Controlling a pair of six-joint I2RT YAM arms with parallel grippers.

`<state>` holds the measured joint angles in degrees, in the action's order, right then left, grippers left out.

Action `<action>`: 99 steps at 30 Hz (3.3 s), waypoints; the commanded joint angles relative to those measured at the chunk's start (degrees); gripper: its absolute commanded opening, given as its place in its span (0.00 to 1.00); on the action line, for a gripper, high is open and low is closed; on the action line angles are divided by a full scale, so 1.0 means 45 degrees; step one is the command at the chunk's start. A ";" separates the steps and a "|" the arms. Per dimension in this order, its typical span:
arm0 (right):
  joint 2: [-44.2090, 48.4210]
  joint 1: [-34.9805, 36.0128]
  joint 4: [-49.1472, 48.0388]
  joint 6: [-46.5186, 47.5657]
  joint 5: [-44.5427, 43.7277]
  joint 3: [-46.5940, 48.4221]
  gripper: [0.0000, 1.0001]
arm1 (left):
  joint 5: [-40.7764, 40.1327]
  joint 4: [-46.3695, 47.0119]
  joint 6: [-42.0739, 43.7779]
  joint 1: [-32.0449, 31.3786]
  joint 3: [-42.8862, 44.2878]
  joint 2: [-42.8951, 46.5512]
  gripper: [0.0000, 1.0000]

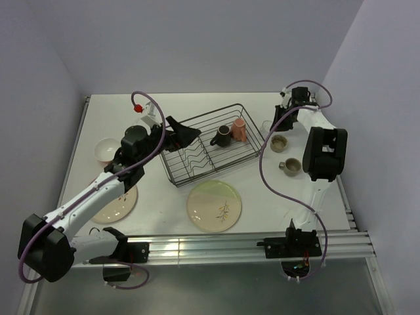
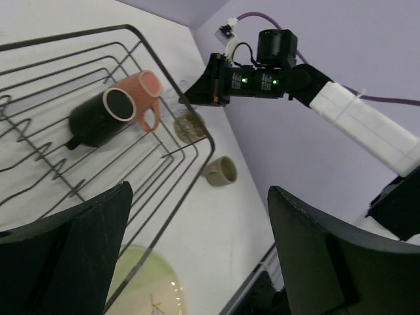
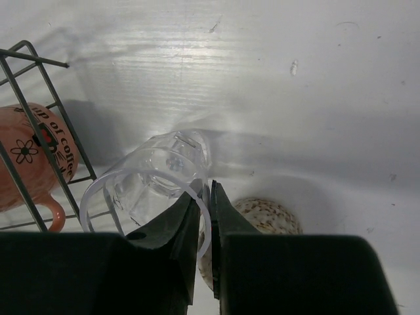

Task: Load the mixed dishes into the dish rack

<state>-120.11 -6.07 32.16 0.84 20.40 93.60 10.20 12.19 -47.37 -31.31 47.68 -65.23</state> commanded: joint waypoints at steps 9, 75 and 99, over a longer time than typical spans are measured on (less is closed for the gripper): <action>0.5496 -0.1172 -0.5013 0.1178 0.2572 -0.1967 0.00 | 0.2653 0.3051 -0.4505 0.0063 0.2391 -0.3174 0.92; 1.4055 0.7363 -1.6327 0.9051 0.3025 -1.2500 0.00 | 1.1367 0.9909 -1.0839 0.0688 0.4424 -0.6734 0.71; 1.6222 0.7210 -1.4202 0.8546 0.1639 -1.3401 0.87 | 0.8817 0.1347 -0.3447 0.1821 0.5237 -0.5641 0.02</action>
<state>-49.89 27.79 -34.52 41.52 30.52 32.53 56.29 35.62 -79.48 -23.33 65.08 -93.67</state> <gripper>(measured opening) 0.835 0.555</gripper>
